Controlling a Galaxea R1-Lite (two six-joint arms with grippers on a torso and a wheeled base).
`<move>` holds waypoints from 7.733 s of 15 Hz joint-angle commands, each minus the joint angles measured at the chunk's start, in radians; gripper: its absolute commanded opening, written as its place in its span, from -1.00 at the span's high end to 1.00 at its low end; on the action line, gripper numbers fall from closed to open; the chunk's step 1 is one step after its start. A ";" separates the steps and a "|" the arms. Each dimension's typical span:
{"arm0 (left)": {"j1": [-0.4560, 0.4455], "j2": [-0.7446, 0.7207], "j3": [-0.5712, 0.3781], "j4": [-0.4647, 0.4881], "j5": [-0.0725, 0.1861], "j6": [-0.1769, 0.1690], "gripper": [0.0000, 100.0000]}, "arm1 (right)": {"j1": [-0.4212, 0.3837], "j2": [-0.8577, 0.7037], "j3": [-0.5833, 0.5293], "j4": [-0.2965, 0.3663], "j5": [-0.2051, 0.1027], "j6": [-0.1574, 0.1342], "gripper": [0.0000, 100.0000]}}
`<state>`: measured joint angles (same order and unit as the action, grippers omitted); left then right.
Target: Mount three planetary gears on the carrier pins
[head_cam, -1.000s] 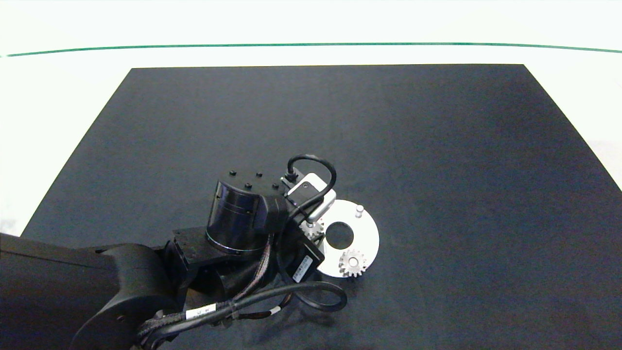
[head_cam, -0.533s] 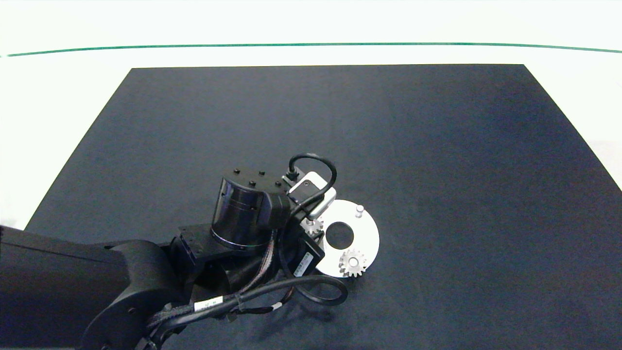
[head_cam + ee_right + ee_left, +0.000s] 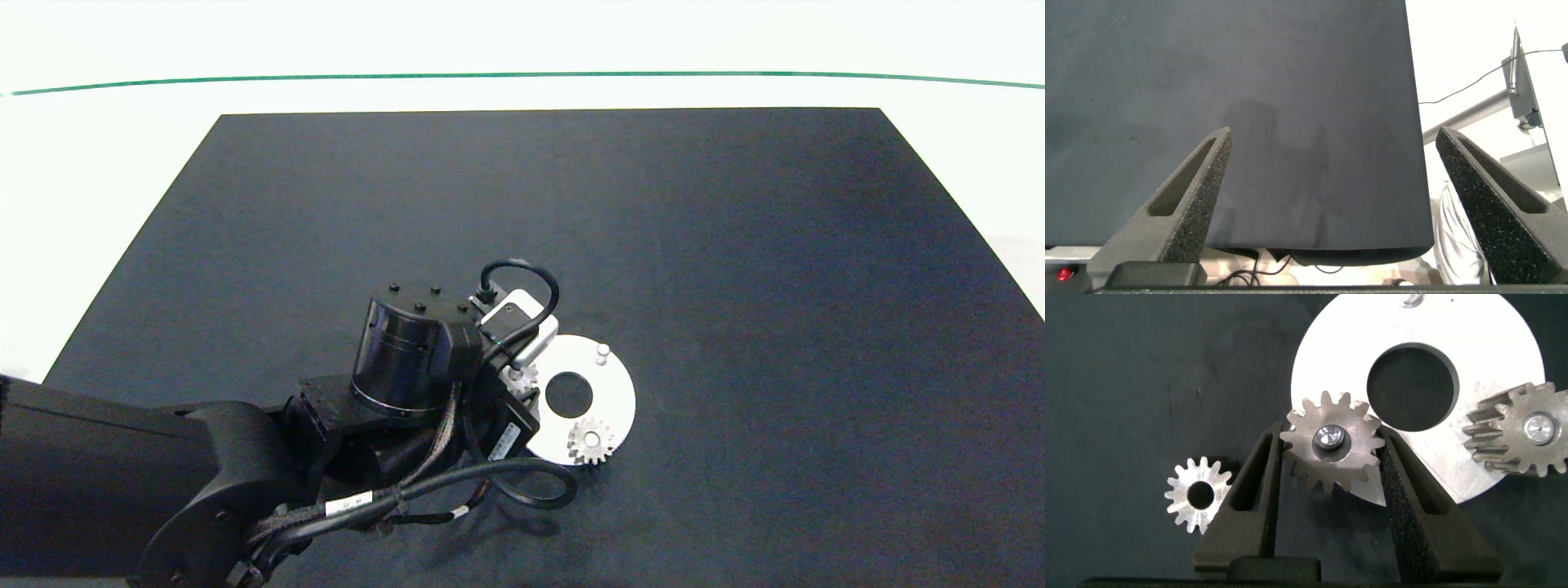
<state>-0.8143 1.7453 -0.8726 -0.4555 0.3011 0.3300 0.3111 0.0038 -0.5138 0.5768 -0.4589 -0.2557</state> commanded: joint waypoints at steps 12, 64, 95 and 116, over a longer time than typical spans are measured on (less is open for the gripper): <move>-0.002 0.000 -0.003 -0.003 0.001 0.000 -1.00 | 0.000 0.001 -0.002 0.003 -0.003 -0.002 -1.00; 0.248 -0.047 0.043 0.035 -0.145 0.057 -0.32 | 0.002 -0.004 -0.043 0.018 -0.003 -0.014 -1.00; 0.248 -0.047 0.041 0.037 -0.157 0.052 0.92 | 0.002 -0.004 -0.051 0.018 -0.003 -0.014 -1.00; -0.077 0.043 -0.190 0.044 -0.071 -0.054 0.92 | 0.003 -0.004 -0.049 0.018 -0.003 -0.014 -1.00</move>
<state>-0.8749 1.7434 -1.0515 -0.4017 0.2240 0.2785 0.3140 0.0000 -0.5628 0.5921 -0.4594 -0.2679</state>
